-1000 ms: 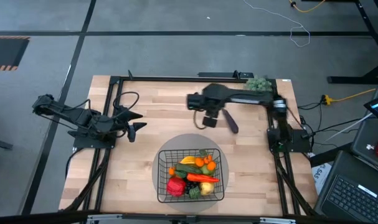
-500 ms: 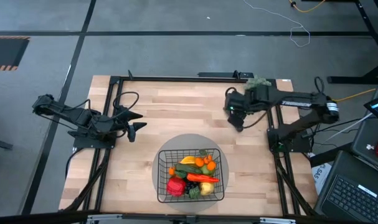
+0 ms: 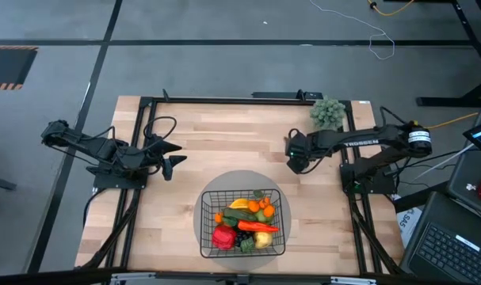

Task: Build produce basket
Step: Put the eggplant into the black wire basket

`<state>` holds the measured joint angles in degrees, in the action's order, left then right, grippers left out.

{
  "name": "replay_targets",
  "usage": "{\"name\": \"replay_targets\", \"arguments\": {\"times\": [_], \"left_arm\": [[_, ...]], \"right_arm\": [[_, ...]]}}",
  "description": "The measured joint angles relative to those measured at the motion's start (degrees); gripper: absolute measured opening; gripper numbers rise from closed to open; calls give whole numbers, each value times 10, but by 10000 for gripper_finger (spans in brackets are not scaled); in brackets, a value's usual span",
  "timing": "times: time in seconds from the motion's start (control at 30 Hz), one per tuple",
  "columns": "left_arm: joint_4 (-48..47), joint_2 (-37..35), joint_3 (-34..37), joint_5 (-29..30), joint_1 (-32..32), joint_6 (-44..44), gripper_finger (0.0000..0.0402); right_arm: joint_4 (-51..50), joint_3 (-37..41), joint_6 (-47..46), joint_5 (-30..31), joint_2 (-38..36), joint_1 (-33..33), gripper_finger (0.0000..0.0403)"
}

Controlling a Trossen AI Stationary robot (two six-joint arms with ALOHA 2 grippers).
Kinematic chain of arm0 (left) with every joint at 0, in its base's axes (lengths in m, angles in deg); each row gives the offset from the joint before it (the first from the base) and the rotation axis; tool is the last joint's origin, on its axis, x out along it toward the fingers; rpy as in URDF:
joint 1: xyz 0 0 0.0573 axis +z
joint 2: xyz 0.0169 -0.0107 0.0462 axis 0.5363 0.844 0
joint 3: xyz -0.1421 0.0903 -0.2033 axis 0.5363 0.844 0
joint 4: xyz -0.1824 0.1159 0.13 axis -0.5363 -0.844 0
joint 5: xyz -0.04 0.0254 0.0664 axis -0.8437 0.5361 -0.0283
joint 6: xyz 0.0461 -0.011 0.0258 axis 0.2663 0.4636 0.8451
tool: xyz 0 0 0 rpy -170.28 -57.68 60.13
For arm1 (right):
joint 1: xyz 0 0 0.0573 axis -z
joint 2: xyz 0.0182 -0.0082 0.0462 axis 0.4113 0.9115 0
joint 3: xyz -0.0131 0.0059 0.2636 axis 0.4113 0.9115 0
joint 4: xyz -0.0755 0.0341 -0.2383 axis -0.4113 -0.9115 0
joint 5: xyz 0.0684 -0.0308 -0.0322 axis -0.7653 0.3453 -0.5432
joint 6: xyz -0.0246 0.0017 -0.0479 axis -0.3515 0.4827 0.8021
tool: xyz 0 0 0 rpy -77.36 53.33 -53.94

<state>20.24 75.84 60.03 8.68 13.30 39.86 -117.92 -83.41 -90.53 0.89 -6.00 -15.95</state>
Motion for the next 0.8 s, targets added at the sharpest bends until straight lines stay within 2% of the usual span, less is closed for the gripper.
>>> {"name": "replay_targets", "arguments": {"times": [0.33,0.47,0.63,0.8], "left_arm": [[4,0,0,2,0,3,229],[15,0,20,22,0,56,229],[146,-4,103,20,0,137,229],[262,-8,164,18,0,200,229]], "right_arm": [[127,83,-10,-24,0,3,286],[202,121,-9,-21,0,3,286],[250,144,-11,1,0,3,275],[252,151,-15,9,0,3,222]]}}
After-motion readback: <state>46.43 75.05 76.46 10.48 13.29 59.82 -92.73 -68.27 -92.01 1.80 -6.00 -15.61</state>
